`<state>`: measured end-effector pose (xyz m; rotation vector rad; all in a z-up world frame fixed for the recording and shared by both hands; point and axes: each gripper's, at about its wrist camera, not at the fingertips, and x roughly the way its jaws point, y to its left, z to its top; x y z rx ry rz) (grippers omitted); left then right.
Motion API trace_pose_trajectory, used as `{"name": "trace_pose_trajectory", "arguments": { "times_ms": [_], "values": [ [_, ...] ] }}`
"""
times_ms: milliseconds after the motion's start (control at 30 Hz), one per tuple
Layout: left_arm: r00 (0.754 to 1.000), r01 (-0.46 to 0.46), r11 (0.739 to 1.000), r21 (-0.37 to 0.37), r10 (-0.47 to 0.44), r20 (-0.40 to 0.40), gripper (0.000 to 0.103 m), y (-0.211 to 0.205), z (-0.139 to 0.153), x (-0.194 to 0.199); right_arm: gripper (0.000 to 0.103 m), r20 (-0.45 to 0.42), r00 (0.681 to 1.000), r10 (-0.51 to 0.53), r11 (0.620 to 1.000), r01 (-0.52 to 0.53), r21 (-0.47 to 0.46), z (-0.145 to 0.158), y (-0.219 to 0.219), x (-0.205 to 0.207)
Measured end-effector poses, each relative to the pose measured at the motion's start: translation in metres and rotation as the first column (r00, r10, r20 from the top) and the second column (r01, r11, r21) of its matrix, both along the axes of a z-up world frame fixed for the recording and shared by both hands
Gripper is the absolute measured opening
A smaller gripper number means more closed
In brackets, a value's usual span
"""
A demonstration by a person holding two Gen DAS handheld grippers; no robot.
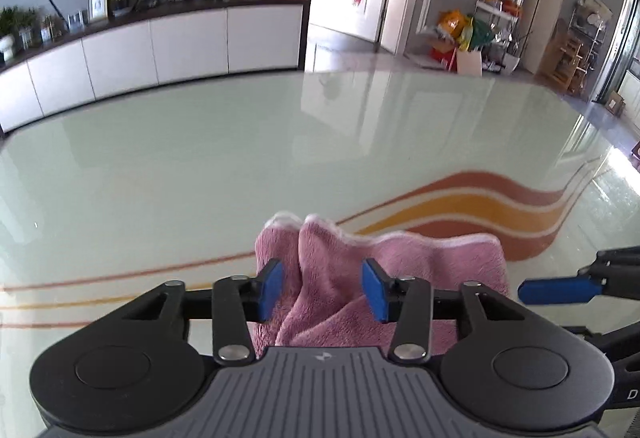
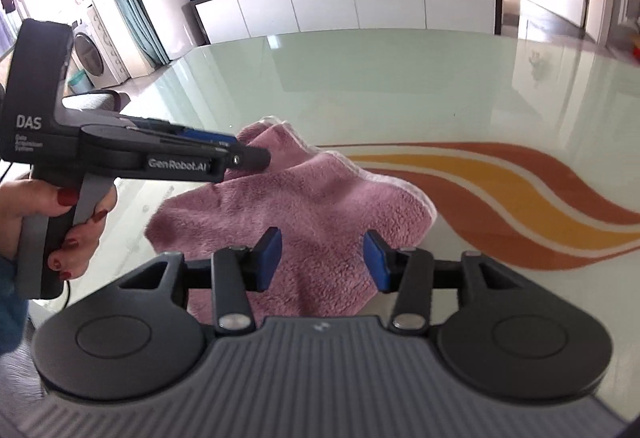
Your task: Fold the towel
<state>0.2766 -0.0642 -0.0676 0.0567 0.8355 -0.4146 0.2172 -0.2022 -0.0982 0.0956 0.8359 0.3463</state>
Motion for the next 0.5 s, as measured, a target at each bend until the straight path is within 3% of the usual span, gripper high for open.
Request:
{"name": "trace_pose_trajectory", "arguments": {
  "times_ms": [233, 367, 500],
  "values": [
    [1.000, 0.006, 1.000, -0.022, -0.005, 0.016, 0.009, 0.001, -0.005, 0.001, 0.045, -0.010, 1.000, 0.000, 1.000, 0.000, 0.021, -0.008, -0.002, 0.008],
    [0.996, 0.013, 0.999, -0.029, -0.010, 0.084, 0.008, 0.002, 0.002, -0.009, 0.045, 0.000, 1.000, -0.003, 1.000, 0.003, 0.029, -0.006, -0.003, 0.008],
    [0.993, -0.034, 0.997, -0.065, 0.041, 0.111, 0.008, 0.012, 0.008, -0.010, 0.045, 0.008, 1.000, -0.003, 1.000, 0.002, 0.026, -0.007, -0.002, 0.010]
  ]
}}
